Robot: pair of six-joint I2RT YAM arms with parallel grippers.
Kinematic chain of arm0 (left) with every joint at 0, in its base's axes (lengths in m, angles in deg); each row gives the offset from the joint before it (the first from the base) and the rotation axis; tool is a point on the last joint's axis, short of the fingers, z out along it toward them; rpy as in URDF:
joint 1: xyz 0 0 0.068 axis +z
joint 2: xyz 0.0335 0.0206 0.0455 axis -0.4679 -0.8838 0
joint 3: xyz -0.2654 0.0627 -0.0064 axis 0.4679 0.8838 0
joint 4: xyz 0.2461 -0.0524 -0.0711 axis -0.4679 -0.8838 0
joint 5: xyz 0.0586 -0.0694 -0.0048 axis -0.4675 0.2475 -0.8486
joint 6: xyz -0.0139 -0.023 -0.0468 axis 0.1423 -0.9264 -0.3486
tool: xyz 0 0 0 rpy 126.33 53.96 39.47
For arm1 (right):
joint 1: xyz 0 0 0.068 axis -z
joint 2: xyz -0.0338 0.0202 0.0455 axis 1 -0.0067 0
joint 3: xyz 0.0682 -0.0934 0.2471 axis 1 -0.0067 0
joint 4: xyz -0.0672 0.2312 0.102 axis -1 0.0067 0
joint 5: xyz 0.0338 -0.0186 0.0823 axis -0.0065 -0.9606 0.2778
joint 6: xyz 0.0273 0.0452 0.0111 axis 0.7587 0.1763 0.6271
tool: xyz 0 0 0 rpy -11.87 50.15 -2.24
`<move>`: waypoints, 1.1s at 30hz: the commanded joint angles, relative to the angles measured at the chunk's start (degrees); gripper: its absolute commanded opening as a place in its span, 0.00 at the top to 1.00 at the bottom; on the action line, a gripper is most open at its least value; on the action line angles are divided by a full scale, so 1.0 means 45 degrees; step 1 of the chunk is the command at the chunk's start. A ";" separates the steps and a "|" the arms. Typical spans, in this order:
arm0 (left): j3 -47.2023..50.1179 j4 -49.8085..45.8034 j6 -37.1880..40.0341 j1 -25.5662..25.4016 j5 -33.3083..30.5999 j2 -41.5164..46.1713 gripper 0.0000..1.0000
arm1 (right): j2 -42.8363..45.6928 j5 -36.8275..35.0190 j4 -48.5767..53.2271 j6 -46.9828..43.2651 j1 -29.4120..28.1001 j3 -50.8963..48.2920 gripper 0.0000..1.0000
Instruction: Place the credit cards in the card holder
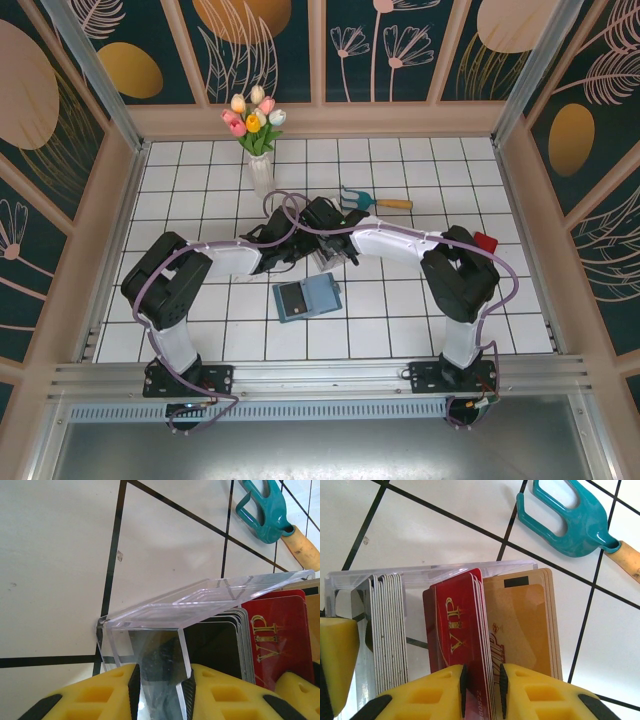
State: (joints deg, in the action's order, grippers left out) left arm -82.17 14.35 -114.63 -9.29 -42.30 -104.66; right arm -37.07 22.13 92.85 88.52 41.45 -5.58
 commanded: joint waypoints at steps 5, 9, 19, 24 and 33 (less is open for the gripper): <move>0.0378 -0.1223 0.0250 0.0093 -0.0464 -0.0551 0.69 | 0.0367 -0.0936 0.0953 -0.0256 0.0020 0.0300 0.74; 0.0377 -0.1223 0.0270 0.0085 -0.0444 -0.0597 0.69 | 0.0369 -0.0961 0.1032 -0.0291 0.0019 0.0369 0.73; 0.0377 -0.1223 0.0294 0.0084 -0.0405 -0.0560 0.69 | 0.0360 -0.0958 0.1022 -0.0372 0.0003 0.0383 0.71; 0.0360 -0.1223 0.0285 0.0088 -0.0387 -0.0578 0.69 | 0.0404 -0.0986 0.1052 -0.0413 0.0000 0.0474 0.70; 0.0321 -0.1204 0.0295 0.0083 -0.0326 -0.0627 0.69 | 0.0398 -0.0926 0.1072 -0.0446 0.0000 0.0494 0.78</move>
State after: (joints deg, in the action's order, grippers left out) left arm -82.17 14.78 -114.41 -9.27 -41.73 -104.92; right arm -37.05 21.41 94.48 87.43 41.34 -4.70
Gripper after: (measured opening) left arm 0.314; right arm 0.225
